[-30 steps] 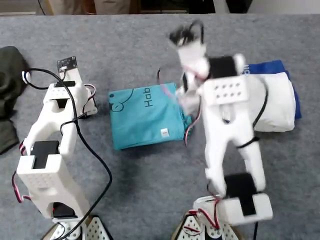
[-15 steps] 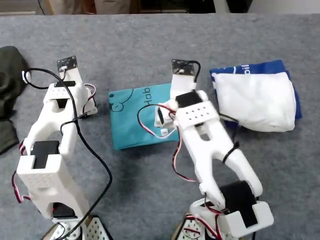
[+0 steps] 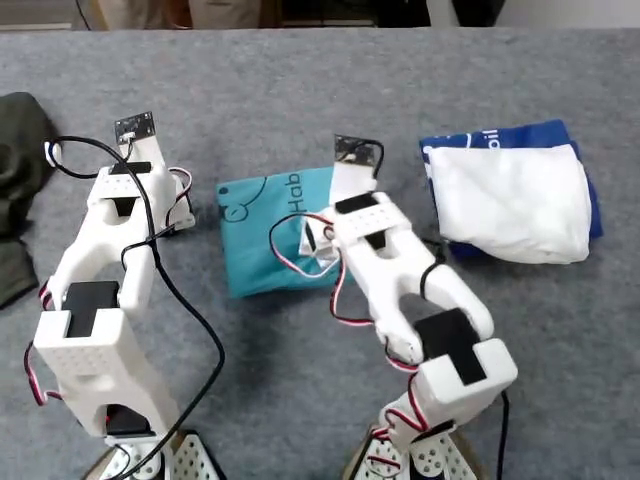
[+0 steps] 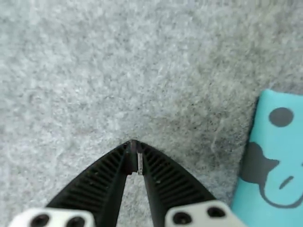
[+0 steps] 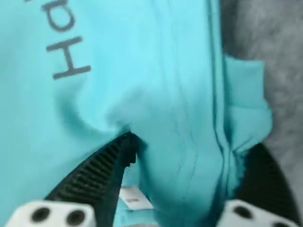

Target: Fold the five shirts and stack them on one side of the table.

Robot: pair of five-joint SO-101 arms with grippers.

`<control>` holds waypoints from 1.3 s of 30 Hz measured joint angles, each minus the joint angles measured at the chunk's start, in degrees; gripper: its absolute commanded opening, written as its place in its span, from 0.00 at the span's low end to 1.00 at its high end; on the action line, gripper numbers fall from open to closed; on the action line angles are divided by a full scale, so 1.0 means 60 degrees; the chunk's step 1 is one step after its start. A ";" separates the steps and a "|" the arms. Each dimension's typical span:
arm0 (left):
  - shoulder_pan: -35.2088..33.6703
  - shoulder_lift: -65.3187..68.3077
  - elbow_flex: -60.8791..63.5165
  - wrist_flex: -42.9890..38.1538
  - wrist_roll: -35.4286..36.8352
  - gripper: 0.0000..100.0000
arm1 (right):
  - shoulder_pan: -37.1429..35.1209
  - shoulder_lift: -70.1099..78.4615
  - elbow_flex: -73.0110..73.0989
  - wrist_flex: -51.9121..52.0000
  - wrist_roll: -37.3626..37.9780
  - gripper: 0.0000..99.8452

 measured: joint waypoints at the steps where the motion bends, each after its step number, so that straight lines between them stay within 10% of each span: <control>1: 0.0000 0.0000 0.0000 0.0000 0.0000 0.02 | 0.0088 0.0000 -0.0073 0.0059 0.0000 0.06; 18: 0.0000 0.0000 0.0000 0.0000 0.0000 0.02 | 0.1172 -0.2125 -0.0967 0.2110 0.0630 0.00; 39: 0.0000 0.0000 0.0000 0.0000 -0.0337 0.02 | 0.6828 -0.2212 -0.3985 0.2037 0.5495 0.00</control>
